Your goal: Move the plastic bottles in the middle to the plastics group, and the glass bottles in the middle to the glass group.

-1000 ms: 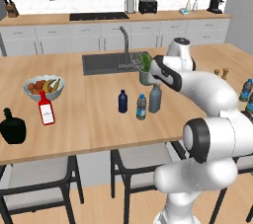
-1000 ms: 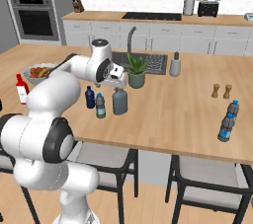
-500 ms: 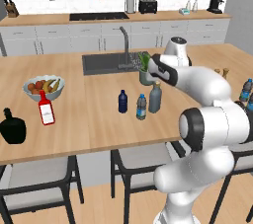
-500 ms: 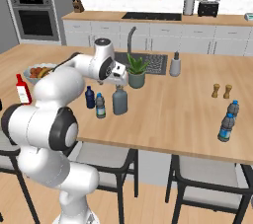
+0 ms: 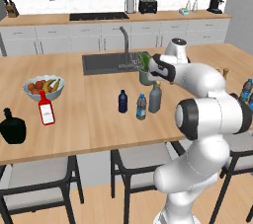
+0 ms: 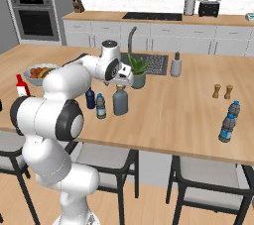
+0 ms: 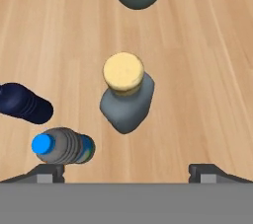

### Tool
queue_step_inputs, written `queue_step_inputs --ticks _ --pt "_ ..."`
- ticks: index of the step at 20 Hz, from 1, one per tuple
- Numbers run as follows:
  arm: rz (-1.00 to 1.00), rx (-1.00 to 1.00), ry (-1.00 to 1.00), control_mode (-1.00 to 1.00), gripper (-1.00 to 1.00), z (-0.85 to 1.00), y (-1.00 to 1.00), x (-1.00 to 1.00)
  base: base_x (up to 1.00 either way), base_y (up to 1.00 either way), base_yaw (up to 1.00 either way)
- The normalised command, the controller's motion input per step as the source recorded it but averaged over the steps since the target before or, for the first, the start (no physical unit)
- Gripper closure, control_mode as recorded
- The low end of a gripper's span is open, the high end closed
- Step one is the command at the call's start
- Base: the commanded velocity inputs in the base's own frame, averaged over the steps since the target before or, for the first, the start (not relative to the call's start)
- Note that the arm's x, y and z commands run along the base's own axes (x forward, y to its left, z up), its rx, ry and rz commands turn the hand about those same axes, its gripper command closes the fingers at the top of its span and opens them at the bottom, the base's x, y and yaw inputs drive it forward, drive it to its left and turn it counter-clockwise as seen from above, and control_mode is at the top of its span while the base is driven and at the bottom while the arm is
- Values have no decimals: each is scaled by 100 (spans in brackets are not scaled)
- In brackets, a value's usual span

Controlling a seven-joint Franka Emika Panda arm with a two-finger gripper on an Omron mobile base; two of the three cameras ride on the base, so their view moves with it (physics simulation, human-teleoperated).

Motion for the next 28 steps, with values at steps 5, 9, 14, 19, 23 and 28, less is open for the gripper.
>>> queue_step_inputs --ticks 5,9,14,19,23,28 --pt "0 0 0 -100 -100 -9 0 23 0 0 0" --pt "0 0 0 -100 -100 -5 0 23 0 0 0" --pt "0 0 0 -100 -100 -8 0 27 0 0 0" --pt "-1 0 0 -100 -100 -15 0 18 0 0 0" --pt "-1 0 0 -100 -100 -26 0 13 0 0 0" --pt "-1 0 0 -100 -100 -11 0 17 0 0 0"
